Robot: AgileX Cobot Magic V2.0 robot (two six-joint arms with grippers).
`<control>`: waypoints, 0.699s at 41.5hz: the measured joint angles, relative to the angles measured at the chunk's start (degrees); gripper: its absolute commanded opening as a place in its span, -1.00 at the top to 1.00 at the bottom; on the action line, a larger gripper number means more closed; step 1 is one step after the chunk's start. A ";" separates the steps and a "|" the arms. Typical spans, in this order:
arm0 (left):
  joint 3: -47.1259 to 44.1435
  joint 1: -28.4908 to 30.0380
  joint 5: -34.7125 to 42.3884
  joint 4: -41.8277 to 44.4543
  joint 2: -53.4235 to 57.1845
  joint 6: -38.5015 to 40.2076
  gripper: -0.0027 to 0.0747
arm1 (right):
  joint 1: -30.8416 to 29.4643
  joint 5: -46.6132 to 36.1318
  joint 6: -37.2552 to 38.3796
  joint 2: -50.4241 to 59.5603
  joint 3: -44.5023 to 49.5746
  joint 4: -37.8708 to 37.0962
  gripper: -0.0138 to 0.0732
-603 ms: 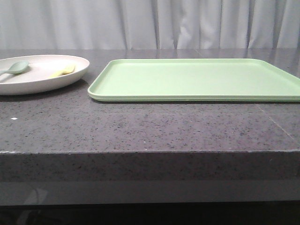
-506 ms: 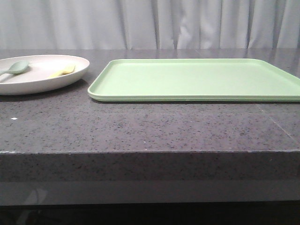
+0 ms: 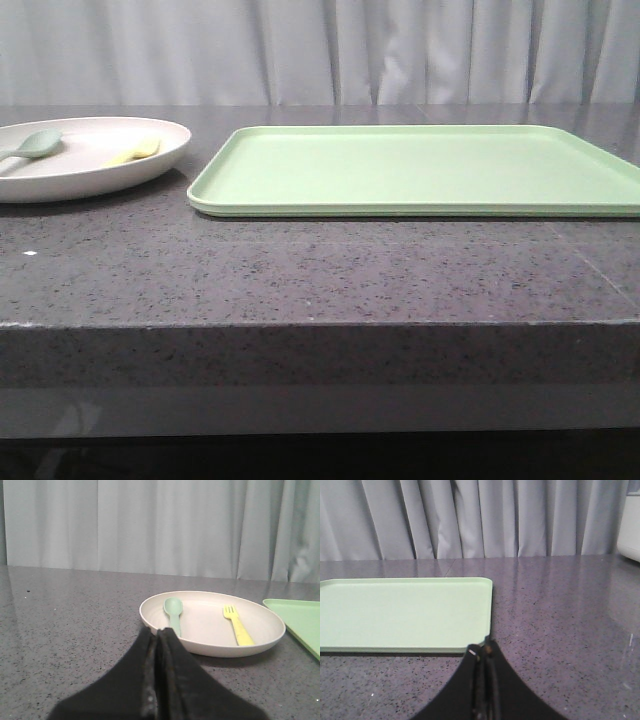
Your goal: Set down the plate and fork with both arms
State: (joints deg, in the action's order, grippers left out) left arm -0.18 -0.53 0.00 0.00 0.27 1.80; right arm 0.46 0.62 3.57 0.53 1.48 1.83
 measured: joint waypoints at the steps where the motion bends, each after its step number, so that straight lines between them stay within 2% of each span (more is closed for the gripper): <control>1: 0.00 0.00 0.00 0.00 0.00 0.00 0.98 | 0.00 0.00 0.00 0.00 0.00 0.00 0.84; 13: 1.05 0.00 1.55 0.00 0.00 0.00 0.98 | 0.00 -1.62 0.00 0.00 -0.48 0.00 0.84; 18: 6.81 0.00 -3.60 0.00 0.00 0.00 0.98 | 0.00 3.17 0.00 0.00 -5.97 0.00 0.84; 23: 16.27 0.00 -10.79 0.00 -0.59 0.00 0.98 | 0.00 9.39 0.00 0.00 -14.36 -1.83 0.84; 29: 28.69 0.00 -20.03 0.00 -6.28 0.00 0.98 | 0.00 16.73 0.00 -3.99 -24.70 -3.00 0.84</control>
State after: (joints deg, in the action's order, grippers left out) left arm 28.52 -0.53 -20.03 0.00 -6.01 1.80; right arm 0.46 17.35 3.57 -3.46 -23.22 -1.18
